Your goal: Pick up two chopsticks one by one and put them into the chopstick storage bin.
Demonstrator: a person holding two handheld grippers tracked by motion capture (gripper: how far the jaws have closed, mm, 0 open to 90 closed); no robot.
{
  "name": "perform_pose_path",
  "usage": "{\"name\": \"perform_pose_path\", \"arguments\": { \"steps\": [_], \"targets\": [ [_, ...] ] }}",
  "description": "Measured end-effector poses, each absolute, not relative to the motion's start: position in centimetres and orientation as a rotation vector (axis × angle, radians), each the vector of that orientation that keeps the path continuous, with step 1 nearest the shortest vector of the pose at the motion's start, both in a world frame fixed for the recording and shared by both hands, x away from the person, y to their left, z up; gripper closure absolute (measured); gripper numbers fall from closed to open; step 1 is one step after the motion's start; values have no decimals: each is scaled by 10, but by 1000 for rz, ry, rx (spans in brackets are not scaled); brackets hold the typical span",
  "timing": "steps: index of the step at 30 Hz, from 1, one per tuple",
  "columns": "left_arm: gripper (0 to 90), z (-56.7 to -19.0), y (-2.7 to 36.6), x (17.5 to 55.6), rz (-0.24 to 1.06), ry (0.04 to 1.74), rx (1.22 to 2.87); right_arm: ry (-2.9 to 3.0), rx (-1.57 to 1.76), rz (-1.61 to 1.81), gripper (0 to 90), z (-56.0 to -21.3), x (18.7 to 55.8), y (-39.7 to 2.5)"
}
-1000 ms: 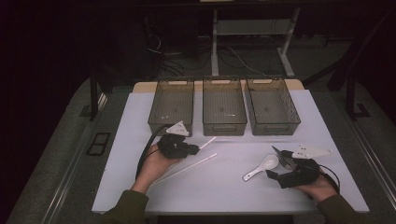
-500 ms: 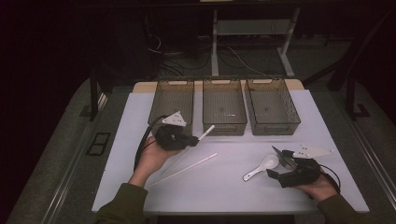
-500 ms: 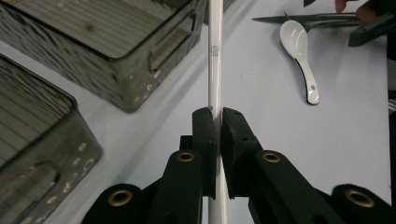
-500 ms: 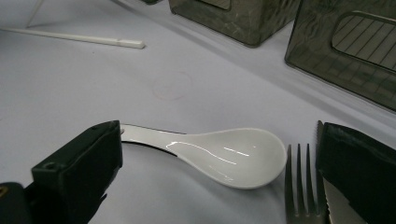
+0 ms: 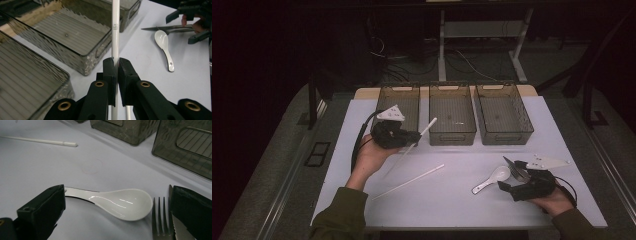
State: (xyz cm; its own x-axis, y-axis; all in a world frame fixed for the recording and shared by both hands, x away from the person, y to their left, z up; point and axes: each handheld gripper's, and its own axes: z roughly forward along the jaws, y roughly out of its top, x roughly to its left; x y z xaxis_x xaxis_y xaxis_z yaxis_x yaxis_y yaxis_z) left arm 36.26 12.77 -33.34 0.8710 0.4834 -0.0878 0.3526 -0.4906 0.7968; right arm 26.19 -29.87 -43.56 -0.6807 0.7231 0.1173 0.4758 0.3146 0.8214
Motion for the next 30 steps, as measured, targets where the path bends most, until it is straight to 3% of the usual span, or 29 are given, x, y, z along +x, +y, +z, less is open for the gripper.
{"name": "perform_pose_path", "arguments": {
  "steps": [30],
  "targets": [
    [842, -276, 136, 418, 305, 644, 2054, 2301, 1090, 1304, 7, -434, 261, -300]
  ]
}}
